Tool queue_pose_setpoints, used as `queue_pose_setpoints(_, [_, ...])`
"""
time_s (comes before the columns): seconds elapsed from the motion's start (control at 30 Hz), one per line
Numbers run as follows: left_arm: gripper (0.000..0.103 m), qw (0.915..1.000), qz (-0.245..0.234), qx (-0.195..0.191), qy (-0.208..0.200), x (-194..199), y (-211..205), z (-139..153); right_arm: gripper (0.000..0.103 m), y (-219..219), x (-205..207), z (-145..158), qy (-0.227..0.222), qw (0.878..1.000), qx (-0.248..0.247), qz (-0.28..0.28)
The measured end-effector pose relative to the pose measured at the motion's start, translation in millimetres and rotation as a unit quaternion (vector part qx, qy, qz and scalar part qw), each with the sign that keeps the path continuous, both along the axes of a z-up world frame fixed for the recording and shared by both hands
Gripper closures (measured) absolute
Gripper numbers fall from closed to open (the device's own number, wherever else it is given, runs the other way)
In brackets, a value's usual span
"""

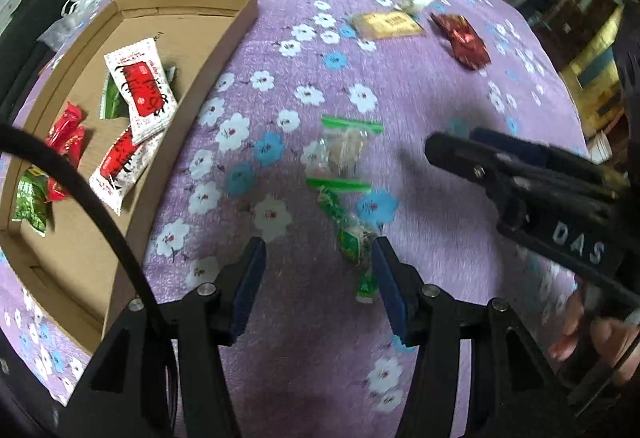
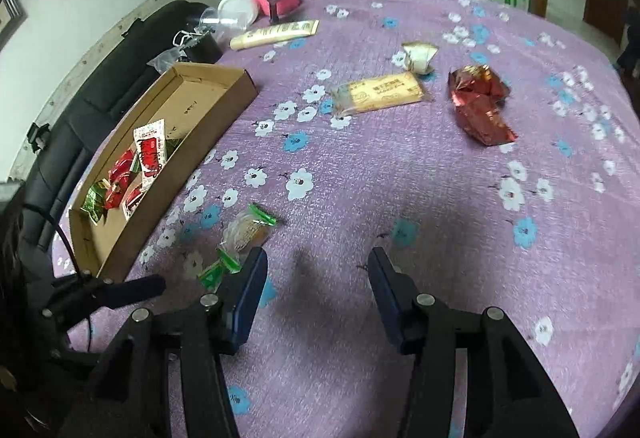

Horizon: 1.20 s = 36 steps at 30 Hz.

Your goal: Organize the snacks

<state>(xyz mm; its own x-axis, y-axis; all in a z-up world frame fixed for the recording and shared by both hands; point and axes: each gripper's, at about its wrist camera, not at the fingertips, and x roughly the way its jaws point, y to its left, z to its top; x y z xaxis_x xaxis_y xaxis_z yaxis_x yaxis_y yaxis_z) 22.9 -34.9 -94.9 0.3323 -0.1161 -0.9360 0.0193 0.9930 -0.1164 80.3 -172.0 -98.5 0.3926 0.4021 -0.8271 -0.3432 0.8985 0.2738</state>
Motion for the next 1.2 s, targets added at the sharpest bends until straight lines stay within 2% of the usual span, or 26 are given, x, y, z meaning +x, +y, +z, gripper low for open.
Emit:
queue_pose_setpoints(0.2, [0.046, 0.9996, 0.025, -0.012, 0.004, 3.2, 3.7, -1.8, 0.051, -9.8, 1.2, 2.1, -0.004, 1.000, 0.008, 0.017])
queue_pose_setpoints(0.43, [0.044, 0.9997, 0.006, -0.014, -0.021, -9.7, 0.6, -0.6, 0.046, -17.3, 4.4, -2.3, -0.008, 0.999, 0.009, 0.031])
queue_pose_setpoints(0.53, [0.036, 0.9994, 0.009, -0.008, -0.033, -12.6, -2.4, 4.5, 0.045, -27.3, 6.1, -7.9, 0.000, 1.000, 0.015, 0.017])
queue_pose_setpoints(0.63, [0.034, 0.9988, 0.029, -0.011, -0.039, -12.2, -1.0, 8.8, 0.044, -32.7, 6.0, -12.5, 0.009, 1.000, 0.018, 0.014])
queue_pose_setpoints(0.77, [0.031, 0.9983, 0.048, 0.002, -0.032, -14.1, 2.3, 10.7, 0.043, -36.3, 3.0, -13.6, 0.012, 0.999, 0.025, 0.016])
queue_pose_setpoints(0.83, [0.023, 0.9981, 0.050, 0.007, -0.036, -16.8, 2.5, 11.2, 0.040, -37.0, 2.2, -14.0, 0.013, 0.999, 0.027, 0.017])
queue_pose_setpoints(0.9, [0.021, 0.9979, 0.047, 0.013, -0.043, -17.6, 0.7, 10.2, 0.040, -36.9, 2.2, -15.3, 0.017, 0.999, 0.032, 0.019])
queue_pose_setpoints(1.03, [0.021, 0.9988, 0.043, 0.013, -0.022, -10.4, -2.3, -0.4, 0.039, -34.8, 3.4, -17.3, 0.020, 0.999, 0.037, 0.022])
queue_pose_setpoints(1.2, [0.021, 0.9977, 0.066, 0.011, -0.004, -1.3, 1.2, -12.0, 0.039, -24.8, 9.0, -16.0, 0.018, 0.999, 0.031, 0.036])
